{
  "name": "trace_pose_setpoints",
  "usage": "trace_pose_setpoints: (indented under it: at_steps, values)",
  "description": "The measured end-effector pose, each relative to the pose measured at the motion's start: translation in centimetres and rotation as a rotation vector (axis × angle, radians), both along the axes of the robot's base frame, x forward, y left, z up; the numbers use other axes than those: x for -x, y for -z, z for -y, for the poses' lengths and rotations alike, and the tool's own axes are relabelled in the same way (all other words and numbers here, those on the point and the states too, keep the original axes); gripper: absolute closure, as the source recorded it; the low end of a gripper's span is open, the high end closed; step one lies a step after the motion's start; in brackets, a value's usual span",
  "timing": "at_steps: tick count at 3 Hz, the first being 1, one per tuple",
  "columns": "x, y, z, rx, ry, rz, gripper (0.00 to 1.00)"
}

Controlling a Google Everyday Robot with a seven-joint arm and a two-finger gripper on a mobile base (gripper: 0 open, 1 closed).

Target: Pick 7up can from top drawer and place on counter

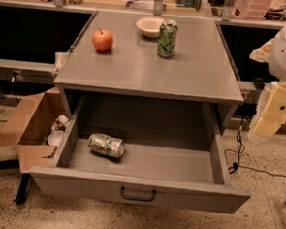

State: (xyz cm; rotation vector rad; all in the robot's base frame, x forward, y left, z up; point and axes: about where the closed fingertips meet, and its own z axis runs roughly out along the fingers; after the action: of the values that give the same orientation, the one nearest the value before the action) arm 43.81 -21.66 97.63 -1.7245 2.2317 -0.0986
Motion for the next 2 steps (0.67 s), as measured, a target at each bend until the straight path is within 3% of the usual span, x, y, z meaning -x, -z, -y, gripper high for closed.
trace_pose_setpoints:
  at_steps: [1, 2]
  values:
    - [0.0, 0.0, 0.0, 0.0, 0.0, 0.0, 0.0]
    - [-1.1, 3.1, -3.0, -0.023, -0.03, -0.009, 0.0]
